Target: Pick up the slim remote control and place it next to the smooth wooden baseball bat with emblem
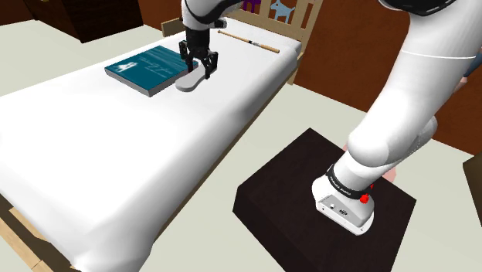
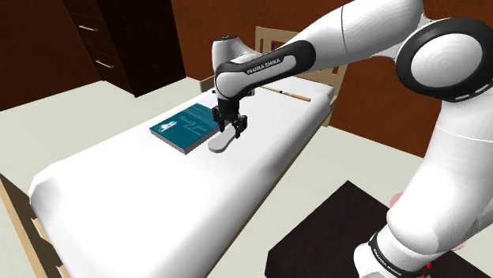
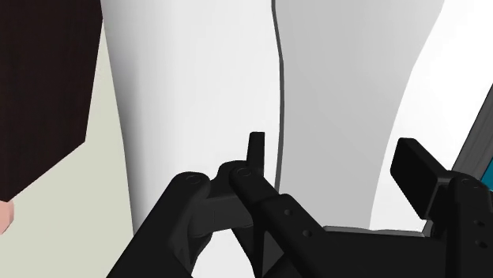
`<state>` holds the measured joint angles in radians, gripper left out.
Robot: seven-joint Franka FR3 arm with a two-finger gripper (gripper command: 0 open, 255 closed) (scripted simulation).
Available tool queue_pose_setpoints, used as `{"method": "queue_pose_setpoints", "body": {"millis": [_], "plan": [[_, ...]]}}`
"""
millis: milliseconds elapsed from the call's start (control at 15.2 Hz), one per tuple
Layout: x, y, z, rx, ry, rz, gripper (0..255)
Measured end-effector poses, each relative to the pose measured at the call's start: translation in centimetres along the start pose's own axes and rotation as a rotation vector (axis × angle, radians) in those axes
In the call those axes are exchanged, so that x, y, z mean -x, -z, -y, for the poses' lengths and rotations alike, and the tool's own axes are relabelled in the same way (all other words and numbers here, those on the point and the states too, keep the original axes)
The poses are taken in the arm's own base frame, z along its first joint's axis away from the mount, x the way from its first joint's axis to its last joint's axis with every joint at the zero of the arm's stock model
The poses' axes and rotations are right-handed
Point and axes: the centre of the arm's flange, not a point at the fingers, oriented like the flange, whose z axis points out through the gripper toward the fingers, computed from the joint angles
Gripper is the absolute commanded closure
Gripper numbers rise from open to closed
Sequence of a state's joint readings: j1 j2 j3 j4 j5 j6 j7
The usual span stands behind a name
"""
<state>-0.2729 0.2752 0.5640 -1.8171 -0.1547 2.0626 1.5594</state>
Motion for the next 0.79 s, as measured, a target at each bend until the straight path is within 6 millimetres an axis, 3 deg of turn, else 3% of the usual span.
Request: {"method": "queue_pose_setpoints", "body": {"millis": [792], "plan": [[-15.9, 0.5, -1.2, 0.0, 0.001, 0.0, 255]]}}
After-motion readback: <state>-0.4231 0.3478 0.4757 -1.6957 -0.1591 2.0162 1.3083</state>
